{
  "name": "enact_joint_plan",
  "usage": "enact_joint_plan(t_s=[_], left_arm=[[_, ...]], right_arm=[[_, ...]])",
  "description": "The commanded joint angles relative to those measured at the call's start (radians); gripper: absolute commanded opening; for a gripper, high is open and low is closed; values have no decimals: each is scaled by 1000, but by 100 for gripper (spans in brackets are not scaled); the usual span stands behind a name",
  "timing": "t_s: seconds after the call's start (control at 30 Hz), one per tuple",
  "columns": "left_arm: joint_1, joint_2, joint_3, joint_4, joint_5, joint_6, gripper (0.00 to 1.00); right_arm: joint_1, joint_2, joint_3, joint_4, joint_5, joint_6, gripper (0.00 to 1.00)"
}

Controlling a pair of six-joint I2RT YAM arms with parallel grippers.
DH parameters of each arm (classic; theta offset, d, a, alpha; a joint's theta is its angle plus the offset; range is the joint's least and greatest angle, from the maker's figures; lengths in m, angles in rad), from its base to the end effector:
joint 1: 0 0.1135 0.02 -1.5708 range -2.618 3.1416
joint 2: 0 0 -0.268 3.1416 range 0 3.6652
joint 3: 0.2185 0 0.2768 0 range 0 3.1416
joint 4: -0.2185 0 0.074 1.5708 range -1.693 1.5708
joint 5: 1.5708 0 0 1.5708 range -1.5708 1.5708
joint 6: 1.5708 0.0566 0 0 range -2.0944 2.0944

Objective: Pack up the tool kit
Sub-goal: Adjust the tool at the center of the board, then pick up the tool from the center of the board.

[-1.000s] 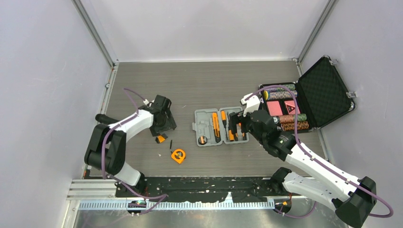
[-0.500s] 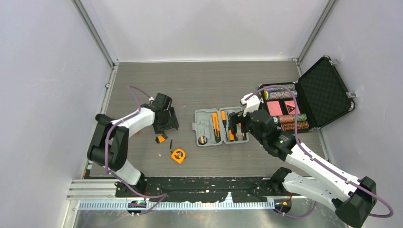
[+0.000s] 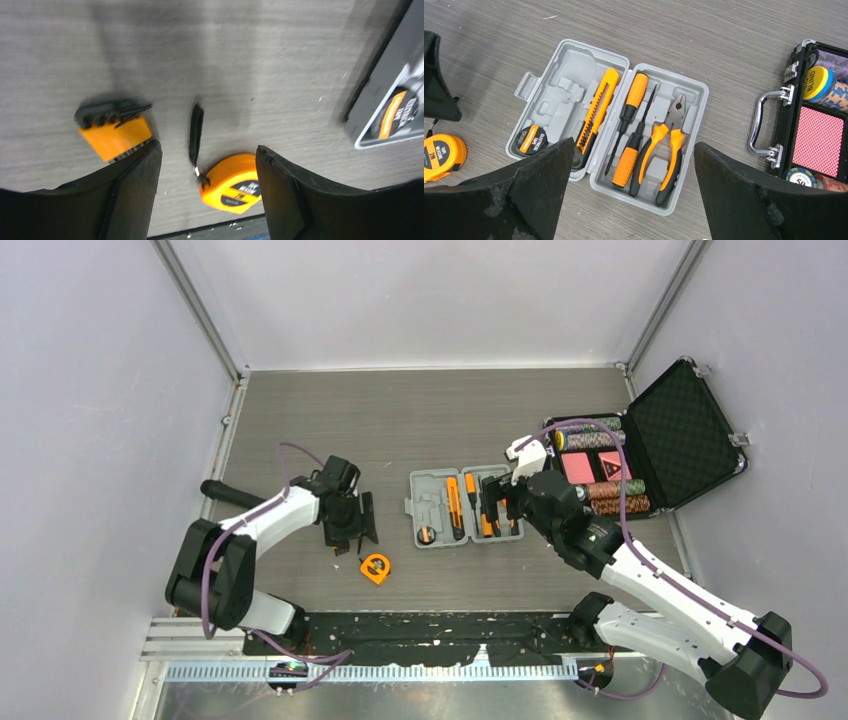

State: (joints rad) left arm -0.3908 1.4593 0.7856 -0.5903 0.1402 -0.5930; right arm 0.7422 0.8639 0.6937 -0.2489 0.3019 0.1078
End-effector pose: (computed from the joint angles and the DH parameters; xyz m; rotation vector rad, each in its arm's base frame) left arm 0.2541 -0.1132 0.1342 -0.2624 2.8997 -0.3928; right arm 0.1878 0.1494 0.2785 -0.4294 1.9314 0.2542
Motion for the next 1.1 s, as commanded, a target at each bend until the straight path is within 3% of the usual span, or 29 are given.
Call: enact_joint_plan(t_s=[0.0, 0.2, 0.37, 0.53, 1.07], left_arm=[[0, -113, -25, -69, -34, -15, 70], [0, -257, -19, -107, -263, -106, 70], [0, -243, -32, -153, -408, -111, 65], [-10, -198, -58, -123, -414, -139, 60], [-27, -18, -20, -37, -356, -134, 59]], right_arm=[[0, -1, 41, 20, -10, 0, 94], [0, 1, 44, 20, -18, 3, 94], [0, -6, 42, 20, -16, 3, 94], [0, -2, 40, 23, -20, 4, 94], [0, -6, 39, 24, -11, 1, 94]])
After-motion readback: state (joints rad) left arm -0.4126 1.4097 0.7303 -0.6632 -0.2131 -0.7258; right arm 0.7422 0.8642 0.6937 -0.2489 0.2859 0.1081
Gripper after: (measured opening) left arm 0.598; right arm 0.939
